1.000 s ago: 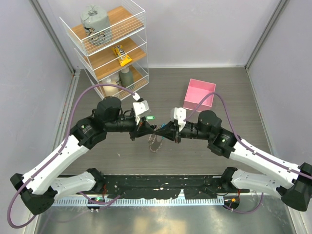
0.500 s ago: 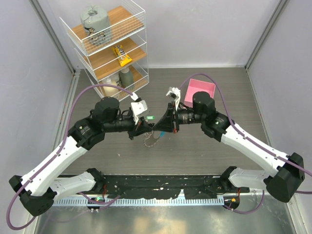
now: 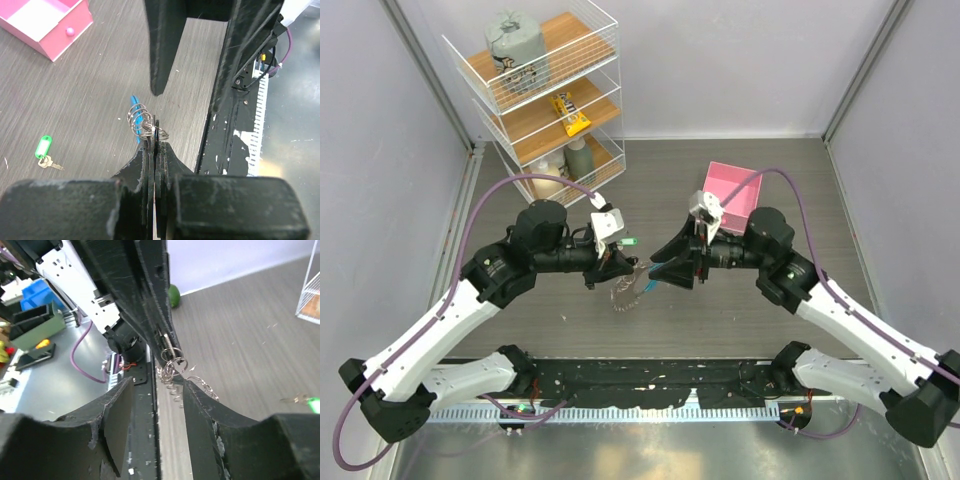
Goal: Remove the keys from the keyring
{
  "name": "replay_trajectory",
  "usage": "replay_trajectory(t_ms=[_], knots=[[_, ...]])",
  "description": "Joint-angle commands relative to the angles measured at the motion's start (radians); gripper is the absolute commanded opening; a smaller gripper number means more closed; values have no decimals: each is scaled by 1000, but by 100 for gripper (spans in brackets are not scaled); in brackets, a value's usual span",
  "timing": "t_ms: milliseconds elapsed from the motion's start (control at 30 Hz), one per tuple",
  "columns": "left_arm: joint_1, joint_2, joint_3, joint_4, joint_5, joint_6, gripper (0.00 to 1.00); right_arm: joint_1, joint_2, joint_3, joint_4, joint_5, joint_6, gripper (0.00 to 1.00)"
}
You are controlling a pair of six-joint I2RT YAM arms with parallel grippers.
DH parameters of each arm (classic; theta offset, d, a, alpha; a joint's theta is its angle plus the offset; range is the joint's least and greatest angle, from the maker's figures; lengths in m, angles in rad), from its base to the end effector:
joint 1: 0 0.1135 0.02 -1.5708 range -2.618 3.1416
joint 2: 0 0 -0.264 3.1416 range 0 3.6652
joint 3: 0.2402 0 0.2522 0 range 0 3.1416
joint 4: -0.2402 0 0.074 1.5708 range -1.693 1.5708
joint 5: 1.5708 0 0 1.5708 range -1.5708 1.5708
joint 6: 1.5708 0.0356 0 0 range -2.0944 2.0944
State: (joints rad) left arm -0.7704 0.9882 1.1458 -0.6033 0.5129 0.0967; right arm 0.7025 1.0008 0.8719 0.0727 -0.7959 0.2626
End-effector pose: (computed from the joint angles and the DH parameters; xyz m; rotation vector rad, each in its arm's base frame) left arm 0.1328 -0.1532 0.3864 1.1715 1.7219 -0.9367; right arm 0.1568 0.1660 0.3582 -1.0128 1.4861 1.3555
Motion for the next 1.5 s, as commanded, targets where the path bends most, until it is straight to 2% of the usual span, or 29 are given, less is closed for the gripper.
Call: replay_trajectory(t_ms=[0, 167, 300, 500, 1000, 1233, 1367, 1467], knots=[[-4, 0, 45, 42, 47, -6, 0, -5, -82, -66, 99, 29, -198, 49], [-4, 6, 51, 45, 61, -15, 0, 38, -152, -162, 226, 69, -287, 41], [-4, 7, 57, 43, 72, -25, 0, 94, -165, -186, 227, 121, -423, 39], [-4, 7, 58, 46, 85, -32, 0, 156, -143, -201, 249, 182, -535, 37], [-4, 4, 58, 60, 125, -49, 0, 192, -79, -163, 268, 219, -562, 28], [-4, 10, 54, 62, 134, -49, 0, 195, -83, -168, 292, 222, -551, 27], [-4, 7, 54, 60, 133, -46, 0, 195, -88, -169, 294, 230, -553, 24], [-4, 9, 54, 60, 131, -46, 0, 195, -90, -171, 294, 227, -548, 17]])
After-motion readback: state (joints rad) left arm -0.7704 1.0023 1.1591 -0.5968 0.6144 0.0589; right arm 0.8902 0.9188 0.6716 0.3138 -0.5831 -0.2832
